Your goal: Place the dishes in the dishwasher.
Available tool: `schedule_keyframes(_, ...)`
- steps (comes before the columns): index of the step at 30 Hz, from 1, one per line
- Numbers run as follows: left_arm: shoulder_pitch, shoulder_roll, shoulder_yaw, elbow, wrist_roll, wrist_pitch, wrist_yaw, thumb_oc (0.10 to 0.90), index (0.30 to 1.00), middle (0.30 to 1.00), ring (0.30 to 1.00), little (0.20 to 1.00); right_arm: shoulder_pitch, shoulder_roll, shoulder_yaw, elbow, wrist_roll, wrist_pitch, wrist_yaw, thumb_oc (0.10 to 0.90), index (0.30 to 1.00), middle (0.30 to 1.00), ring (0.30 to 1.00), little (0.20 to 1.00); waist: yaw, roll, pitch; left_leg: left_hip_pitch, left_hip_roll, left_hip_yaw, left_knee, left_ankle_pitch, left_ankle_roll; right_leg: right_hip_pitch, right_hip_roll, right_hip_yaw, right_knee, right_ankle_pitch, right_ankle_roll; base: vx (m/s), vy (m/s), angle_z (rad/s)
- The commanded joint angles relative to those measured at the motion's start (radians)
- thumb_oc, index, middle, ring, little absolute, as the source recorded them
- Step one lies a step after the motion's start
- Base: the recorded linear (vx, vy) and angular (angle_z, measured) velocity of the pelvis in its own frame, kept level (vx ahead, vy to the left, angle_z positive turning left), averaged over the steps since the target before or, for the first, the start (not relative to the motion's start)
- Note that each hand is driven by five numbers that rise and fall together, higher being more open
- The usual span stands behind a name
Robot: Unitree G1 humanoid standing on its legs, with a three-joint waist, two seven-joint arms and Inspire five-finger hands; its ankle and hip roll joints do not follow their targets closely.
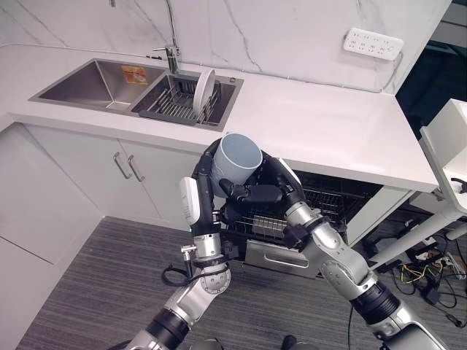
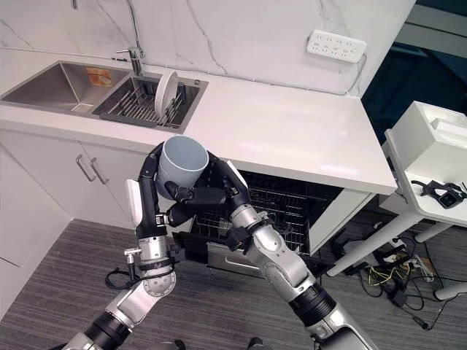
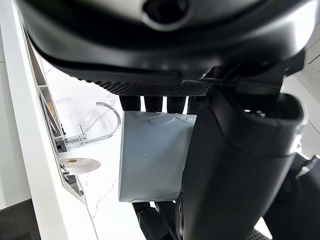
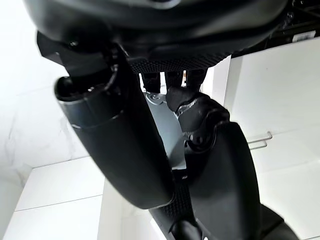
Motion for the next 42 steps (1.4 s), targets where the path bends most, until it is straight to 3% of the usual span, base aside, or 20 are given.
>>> schedule_keyframes(1,-0.149,-0.004,-0.047,-0.05,0.058,-0.087,0.036,0.4,0.3,0.3,0.3,0.3,-0.151,0.06,-0.044,-0.018,0.022,-0.118,-0.001,0.4,0.3,0.3,0.3,0.3,0.015,0.002,-0.036,0.036,-0.013,-0.053,-0.048,-0.072,-0.011,0.031,0.016,0.05,0.101,-0.18,0.02,0.0,0.0,0.0)
schedule_keyframes(10,-0.145,-0.005,-0.045,-0.039,0.077,-0.08,0.049,0.4,0.3,0.3,0.3,0.3,-0.153,0.064,-0.048,-0.017,-0.002,-0.152,-0.036,0.4,0.3,0.3,0.3,0.3,0.016,0.003,-0.032,0.038,-0.013,-0.054,-0.048,-0.072,-0.01,0.032,0.017,0.05,0.101,-0.179,0.02,0.0,0.0,0.0)
schedule_keyframes(12,-0.145,-0.004,-0.047,-0.035,0.076,-0.072,0.052,0.4,0.3,0.3,0.3,0.3,-0.158,0.065,-0.051,-0.014,-0.033,-0.198,-0.073,0.4,0.3,0.3,0.3,0.3,0.015,0.003,-0.03,0.038,-0.012,-0.053,-0.048,-0.072,-0.009,0.031,0.017,0.051,0.101,-0.178,0.019,0.0,0.0,0.0)
schedule_keyframes(13,-0.146,-0.002,-0.048,-0.032,0.078,-0.065,0.055,0.566,0.549,0.549,0.549,0.549,-0.159,0.066,-0.054,-0.015,-0.048,-0.222,-0.088,0.4,0.3,0.3,0.3,0.3,0.014,0.004,-0.031,0.039,-0.012,-0.052,-0.048,-0.072,-0.009,0.031,0.018,0.053,0.101,-0.179,0.02,0.0,0.0,0.0)
schedule_keyframes(14,-0.146,-0.002,-0.049,-0.027,0.085,-0.06,0.059,0.776,0.865,0.865,0.865,0.865,-0.161,0.068,-0.058,-0.019,-0.051,-0.242,-0.108,0.4,0.3,0.3,0.3,0.3,0.013,0.004,-0.031,0.04,-0.012,-0.051,-0.048,-0.073,-0.008,0.031,0.018,0.055,0.101,-0.179,0.019,0.0,0.0,0.0)
schedule_keyframes(15,-0.146,-0.002,-0.052,-0.023,0.081,-0.059,0.06,0.8,0.9,0.9,0.9,0.9,-0.162,0.069,-0.059,-0.02,-0.05,-0.252,-0.12,0.4,0.3,0.3,0.3,0.3,0.012,0.005,-0.03,0.04,-0.012,-0.05,-0.048,-0.072,-0.008,0.031,0.019,0.055,0.101,-0.178,0.019,0.0,0.0,0.0)
schedule_keyframes(24,-0.148,-0.006,-0.058,-0.014,0.079,-0.039,0.087,0.8,0.9,0.9,0.9,0.9,-0.142,0.091,-0.156,-0.026,-0.074,-0.424,-0.318,0.4,0.3,0.3,0.3,0.3,-0.006,0.015,-0.026,0.05,-0.007,-0.034,-0.048,-0.076,-0.004,0.031,0.02,0.066,0.101,-0.177,0.02,0.0,0.0,0.0)
schedule_keyframes(37,-0.128,-0.001,-0.04,-0.012,0.09,-0.023,0.119,0.8,0.9,0.9,0.9,0.9,-0.072,0.059,-0.268,-0.06,-0.11,-0.535,-0.41,0.4,0.3,0.3,0.3,0.3,-0.04,0.02,-0.021,0.068,0.003,0.002,-0.048,-0.08,0.002,0.027,0.019,0.086,0.101,-0.17,0.022,0.0,0.007,-0.04)
schedule_keyframes(39,-0.115,0.007,-0.03,-0.022,0.095,-0.016,0.13,0.8,0.9,0.9,0.9,0.9,-0.036,0.044,-0.313,-0.081,-0.119,-0.59,-0.42,0.4,0.3,0.3,0.3,0.3,-0.055,0.021,-0.019,0.072,0.007,0.015,-0.048,-0.082,0.003,0.025,0.019,0.092,0.101,-0.168,0.024,0.01,0.008,-0.08)
schedule_keyframes(41,-0.095,0.017,-0.015,-0.033,0.06,-0.037,0.083,0.8,0.9,0.9,0.9,0.9,0.019,0.023,-0.358,-0.117,-0.153,-0.609,-0.431,0.4,0.3,0.3,0.3,0.3,-0.072,0.021,-0.018,0.076,0.014,0.029,-0.048,-0.085,0.003,0.019,0.021,0.099,0.101,-0.165,0.027,0.02,0.009,-0.14)
schedule_keyframes(42,-0.079,0.024,-0.002,-0.036,-0.009,-0.03,-0.01,0.8,0.9,0.9,0.9,0.9,0.062,0.01,-0.383,-0.136,-0.17,-0.593,-0.412,0.4,0.3,0.3,0.3,0.3,-0.085,0.023,-0.017,0.077,0.017,0.037,-0.048,-0.084,0.003,0.015,0.024,0.108,0.101,-0.163,0.028,0.02,0.014,-0.11)
